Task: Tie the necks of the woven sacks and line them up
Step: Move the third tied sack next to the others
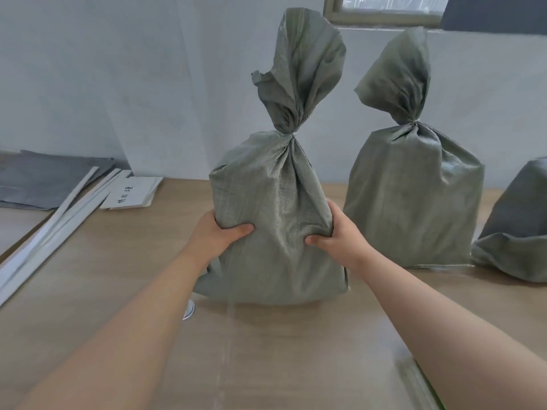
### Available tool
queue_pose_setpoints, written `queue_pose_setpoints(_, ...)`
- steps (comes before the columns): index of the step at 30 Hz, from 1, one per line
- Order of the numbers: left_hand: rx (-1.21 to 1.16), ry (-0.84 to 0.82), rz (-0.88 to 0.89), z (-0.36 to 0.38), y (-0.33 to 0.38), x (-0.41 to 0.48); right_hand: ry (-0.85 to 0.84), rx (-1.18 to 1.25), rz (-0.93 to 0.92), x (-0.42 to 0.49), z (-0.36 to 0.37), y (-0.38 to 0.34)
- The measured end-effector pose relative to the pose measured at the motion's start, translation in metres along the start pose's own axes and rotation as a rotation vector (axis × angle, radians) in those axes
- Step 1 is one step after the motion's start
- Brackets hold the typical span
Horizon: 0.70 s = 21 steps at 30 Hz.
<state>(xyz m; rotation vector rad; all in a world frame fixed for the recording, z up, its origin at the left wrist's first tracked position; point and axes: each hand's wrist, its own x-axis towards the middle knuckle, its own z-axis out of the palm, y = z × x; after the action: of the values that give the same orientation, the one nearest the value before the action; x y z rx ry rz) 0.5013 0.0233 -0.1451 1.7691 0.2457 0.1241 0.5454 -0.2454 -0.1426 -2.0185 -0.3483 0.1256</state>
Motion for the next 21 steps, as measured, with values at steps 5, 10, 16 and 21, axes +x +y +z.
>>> queue_pose_setpoints(5,0.005,0.012,0.031,0.003,-0.01,0.048,0.034,-0.02,-0.018,0.038,0.007,0.011)
queue_pose_setpoints(10,0.023,0.001,0.041,0.005,-0.019,0.078,0.042,-0.023,-0.022,0.067,0.01,0.024)
queue_pose_setpoints(16,0.016,-0.008,0.054,-0.001,-0.011,0.098,0.073,0.006,-0.057,0.086,0.018,0.029)
queue_pose_setpoints(21,0.025,0.008,0.073,-0.003,-0.009,0.112,0.08,0.021,-0.084,0.098,0.026,0.032)
